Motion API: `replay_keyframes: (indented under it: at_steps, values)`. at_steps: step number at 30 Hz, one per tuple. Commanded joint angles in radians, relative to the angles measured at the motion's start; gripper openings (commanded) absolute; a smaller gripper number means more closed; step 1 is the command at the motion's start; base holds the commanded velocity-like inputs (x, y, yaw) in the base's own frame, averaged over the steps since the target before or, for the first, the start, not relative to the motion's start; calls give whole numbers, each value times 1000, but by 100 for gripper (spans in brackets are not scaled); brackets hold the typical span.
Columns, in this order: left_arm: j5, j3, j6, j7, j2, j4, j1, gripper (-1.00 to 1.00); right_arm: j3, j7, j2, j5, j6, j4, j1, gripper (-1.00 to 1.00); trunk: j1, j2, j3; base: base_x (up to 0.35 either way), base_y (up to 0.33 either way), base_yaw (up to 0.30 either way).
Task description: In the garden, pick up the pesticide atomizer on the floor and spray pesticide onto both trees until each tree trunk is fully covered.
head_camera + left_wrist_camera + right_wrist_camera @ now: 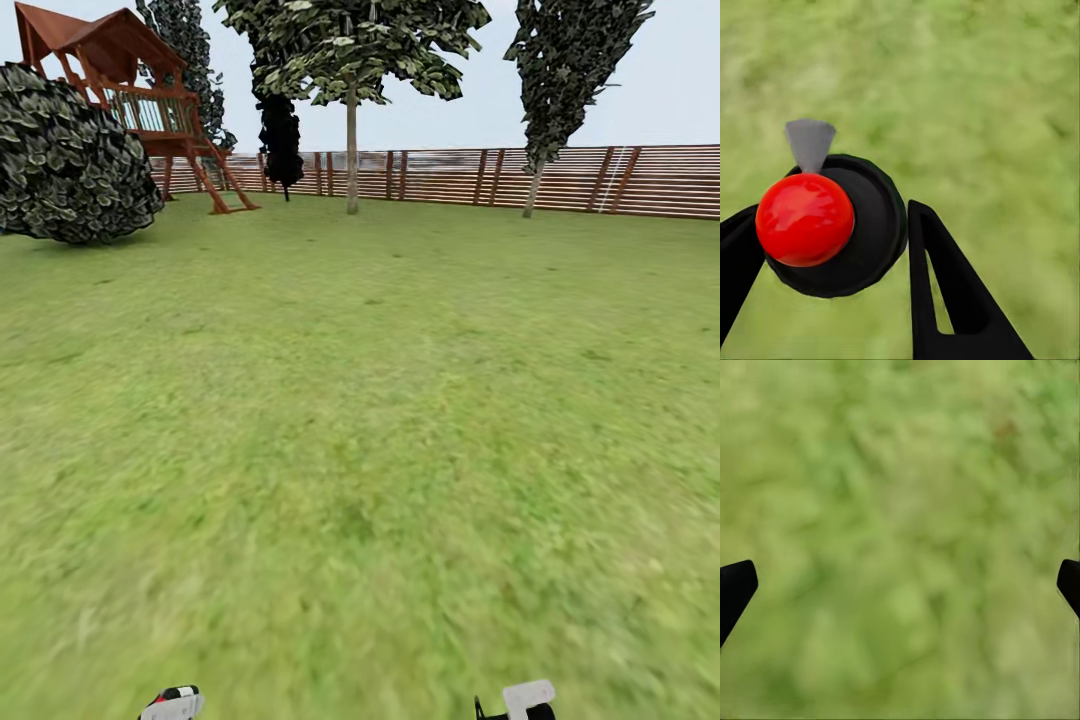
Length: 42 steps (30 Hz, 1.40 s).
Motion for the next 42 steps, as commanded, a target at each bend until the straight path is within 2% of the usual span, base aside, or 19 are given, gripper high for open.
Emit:
replay_keyframes:
  at_steps: [1, 42]
  values:
    - [0, 1, 0, 0, 0, 0, 0, -100, 0, 0, 0, 0, 0, 0, 0, 100, 0, 0, 0, 338, 0, 0]
    - [0, 0, 0, 1, 0, 0, 0, -100, 0, 0, 0, 0, 0, 0, 0, 100, 0, 0, 0, 338, 0, 0]
